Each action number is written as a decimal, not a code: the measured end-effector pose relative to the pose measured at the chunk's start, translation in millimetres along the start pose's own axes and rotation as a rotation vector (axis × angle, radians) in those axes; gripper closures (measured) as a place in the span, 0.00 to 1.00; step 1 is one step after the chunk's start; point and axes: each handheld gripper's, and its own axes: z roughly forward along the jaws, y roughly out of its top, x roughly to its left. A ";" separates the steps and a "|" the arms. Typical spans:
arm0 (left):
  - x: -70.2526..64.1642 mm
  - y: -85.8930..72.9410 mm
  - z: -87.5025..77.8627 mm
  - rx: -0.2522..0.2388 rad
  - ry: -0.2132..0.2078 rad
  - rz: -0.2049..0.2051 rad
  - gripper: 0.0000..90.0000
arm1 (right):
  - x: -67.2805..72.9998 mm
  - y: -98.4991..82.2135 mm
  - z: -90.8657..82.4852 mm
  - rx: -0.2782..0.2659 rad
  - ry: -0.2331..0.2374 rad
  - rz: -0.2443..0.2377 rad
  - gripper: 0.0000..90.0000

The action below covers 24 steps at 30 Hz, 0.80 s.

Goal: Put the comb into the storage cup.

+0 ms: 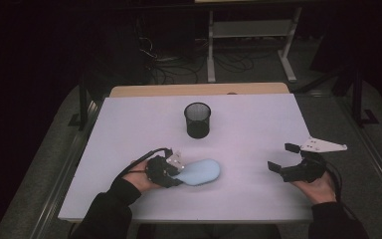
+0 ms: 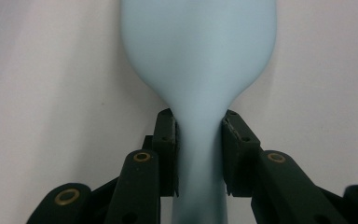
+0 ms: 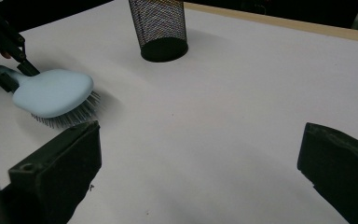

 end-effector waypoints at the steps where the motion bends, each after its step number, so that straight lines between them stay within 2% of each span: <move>1: 0.1 -0.1 -0.2 0.000 -0.002 -0.001 0.78 | 0.0 0.0 0.0 0.000 0.000 0.000 0.00; 17: 1.5 -1.5 -7.5 -0.009 0.003 -0.011 0.78 | -0.1 -0.1 -0.1 0.001 -0.001 0.001 0.00; 24: 1.6 -1.7 -15.6 -0.036 0.007 -0.005 0.78 | -0.3 -0.3 0.2 0.001 -0.001 0.001 0.00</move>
